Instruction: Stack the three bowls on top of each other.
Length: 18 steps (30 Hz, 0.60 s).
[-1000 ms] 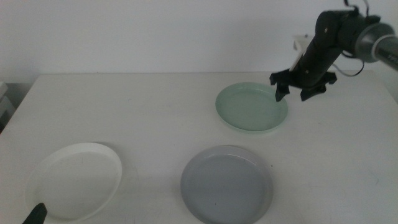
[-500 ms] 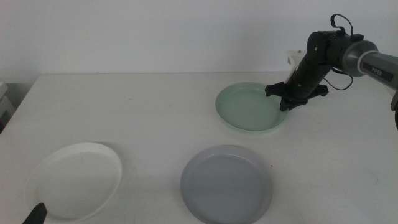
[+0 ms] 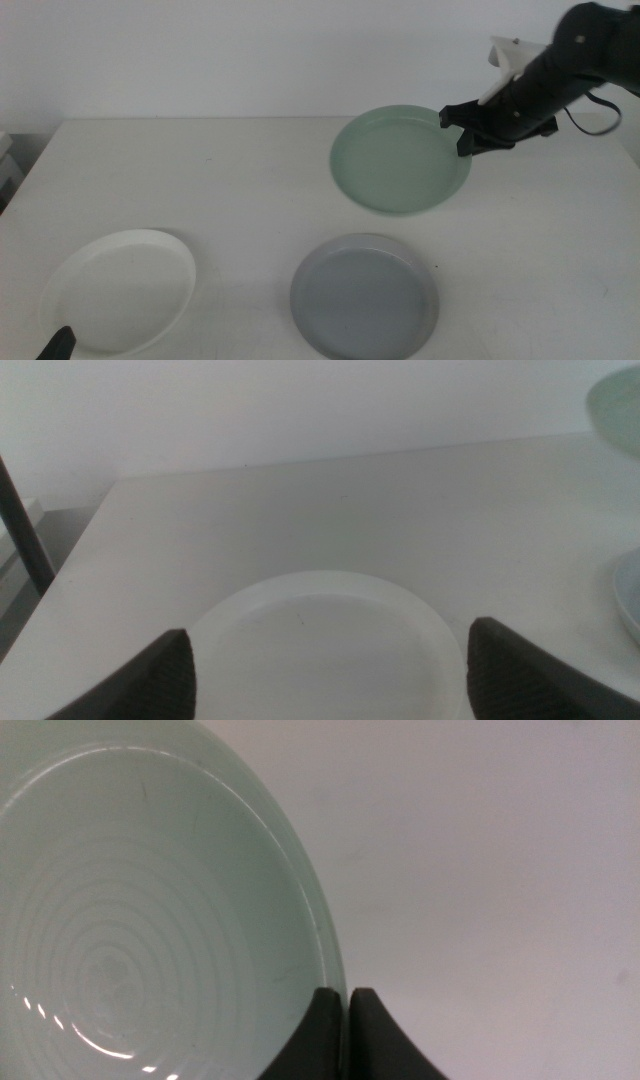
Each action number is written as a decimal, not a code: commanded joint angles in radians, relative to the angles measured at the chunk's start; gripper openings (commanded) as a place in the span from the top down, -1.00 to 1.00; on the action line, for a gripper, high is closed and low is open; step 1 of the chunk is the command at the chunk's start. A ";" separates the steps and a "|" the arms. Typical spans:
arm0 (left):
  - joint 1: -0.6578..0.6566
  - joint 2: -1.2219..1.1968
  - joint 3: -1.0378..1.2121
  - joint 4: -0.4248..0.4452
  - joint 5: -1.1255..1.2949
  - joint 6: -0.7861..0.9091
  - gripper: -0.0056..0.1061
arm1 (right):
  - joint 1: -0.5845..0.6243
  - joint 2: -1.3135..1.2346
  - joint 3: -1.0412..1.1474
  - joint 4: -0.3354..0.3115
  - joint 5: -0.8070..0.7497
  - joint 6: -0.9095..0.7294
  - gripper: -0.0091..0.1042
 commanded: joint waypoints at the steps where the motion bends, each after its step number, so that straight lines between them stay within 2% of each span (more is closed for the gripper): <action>1: -0.001 -0.013 -0.004 -0.018 -0.077 -0.007 -0.78 | 0.021 -0.139 0.075 0.054 -0.073 -0.032 0.86; 10: -0.001 -0.013 -0.004 -0.018 -0.077 -0.007 -0.78 | 0.123 -0.320 0.388 0.082 -0.144 -0.053 0.86; 18: -0.001 -0.013 -0.004 -0.018 -0.077 -0.007 -0.78 | 0.213 -0.347 0.590 0.129 -0.314 -0.049 0.86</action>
